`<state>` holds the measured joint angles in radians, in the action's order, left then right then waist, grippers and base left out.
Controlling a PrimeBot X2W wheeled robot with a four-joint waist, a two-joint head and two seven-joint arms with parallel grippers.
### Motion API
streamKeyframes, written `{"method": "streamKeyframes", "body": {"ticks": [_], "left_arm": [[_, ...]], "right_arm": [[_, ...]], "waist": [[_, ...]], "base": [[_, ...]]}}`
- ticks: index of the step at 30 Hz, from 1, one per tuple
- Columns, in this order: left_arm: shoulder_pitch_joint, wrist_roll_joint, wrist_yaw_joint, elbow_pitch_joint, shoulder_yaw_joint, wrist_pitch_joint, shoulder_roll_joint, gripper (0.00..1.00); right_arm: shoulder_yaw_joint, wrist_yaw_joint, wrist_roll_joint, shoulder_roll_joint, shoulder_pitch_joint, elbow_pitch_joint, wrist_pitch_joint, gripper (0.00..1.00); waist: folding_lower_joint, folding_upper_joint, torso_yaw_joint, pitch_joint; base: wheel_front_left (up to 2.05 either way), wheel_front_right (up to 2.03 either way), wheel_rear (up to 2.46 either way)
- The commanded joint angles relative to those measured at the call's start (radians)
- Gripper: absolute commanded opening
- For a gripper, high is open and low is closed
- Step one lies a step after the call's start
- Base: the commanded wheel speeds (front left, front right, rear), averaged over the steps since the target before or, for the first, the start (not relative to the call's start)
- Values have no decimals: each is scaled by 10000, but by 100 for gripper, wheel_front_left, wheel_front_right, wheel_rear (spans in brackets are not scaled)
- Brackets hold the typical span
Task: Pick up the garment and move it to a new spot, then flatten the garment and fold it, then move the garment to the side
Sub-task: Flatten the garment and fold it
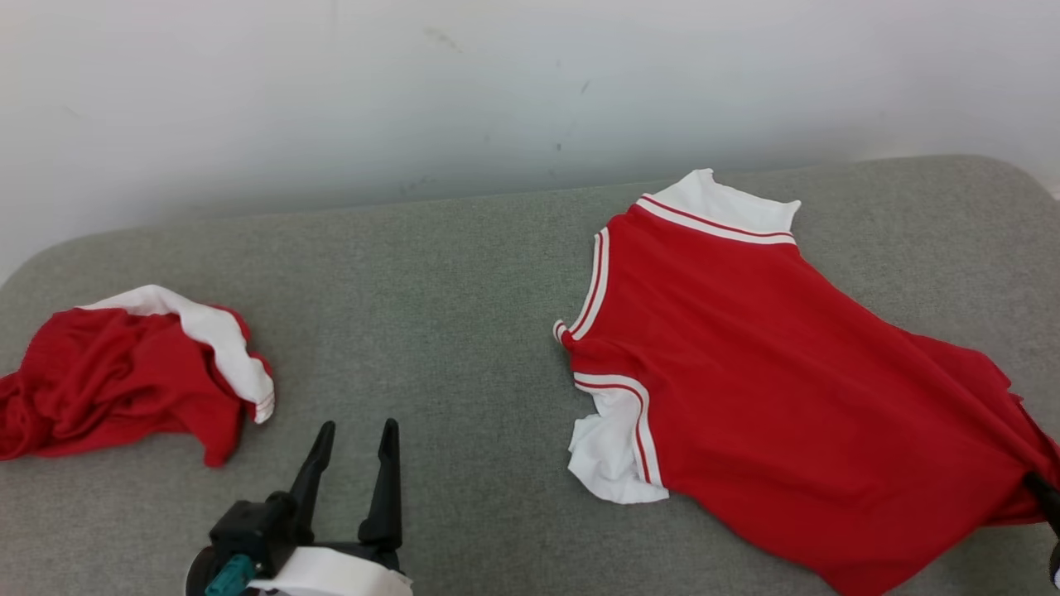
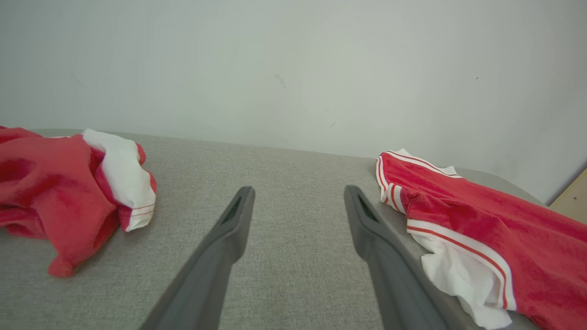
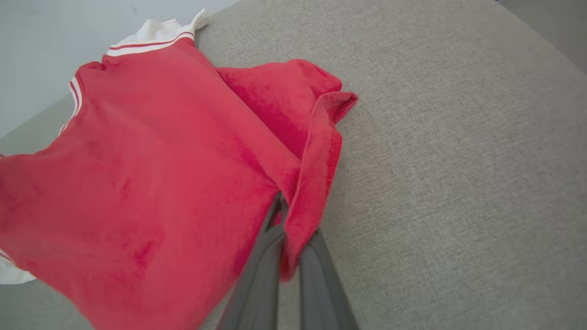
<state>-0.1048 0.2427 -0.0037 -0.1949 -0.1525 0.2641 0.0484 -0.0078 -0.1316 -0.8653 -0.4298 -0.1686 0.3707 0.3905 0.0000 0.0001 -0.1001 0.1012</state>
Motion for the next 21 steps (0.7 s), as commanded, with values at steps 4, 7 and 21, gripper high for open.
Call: {"method": "streamKeyframes", "body": {"ticks": [4, 7, 21], "left_arm": [[-119, 50, -33, -20, 5, 4, 39, 100], [-198, 52, -34, -66, -48, 4, 39, 100], [-14, -50, -88, -83, -12, 4, 39, 100]], "right_arm": [[-800, 20, 716, -251, 409, -520, 1203, 0], [-1389, 20, 1619, -82, 366, -572, 1599, 0], [-2451, 19, 4320, 2062, 485, -2792, 1097, 100]], "waist": [[0, -1, -50, 61], [0, -1, 3, 87], [0, -1, -47, -488]], "base": [[0, 0, 0], [0, 0, 0], [0, 0, 0]]}}
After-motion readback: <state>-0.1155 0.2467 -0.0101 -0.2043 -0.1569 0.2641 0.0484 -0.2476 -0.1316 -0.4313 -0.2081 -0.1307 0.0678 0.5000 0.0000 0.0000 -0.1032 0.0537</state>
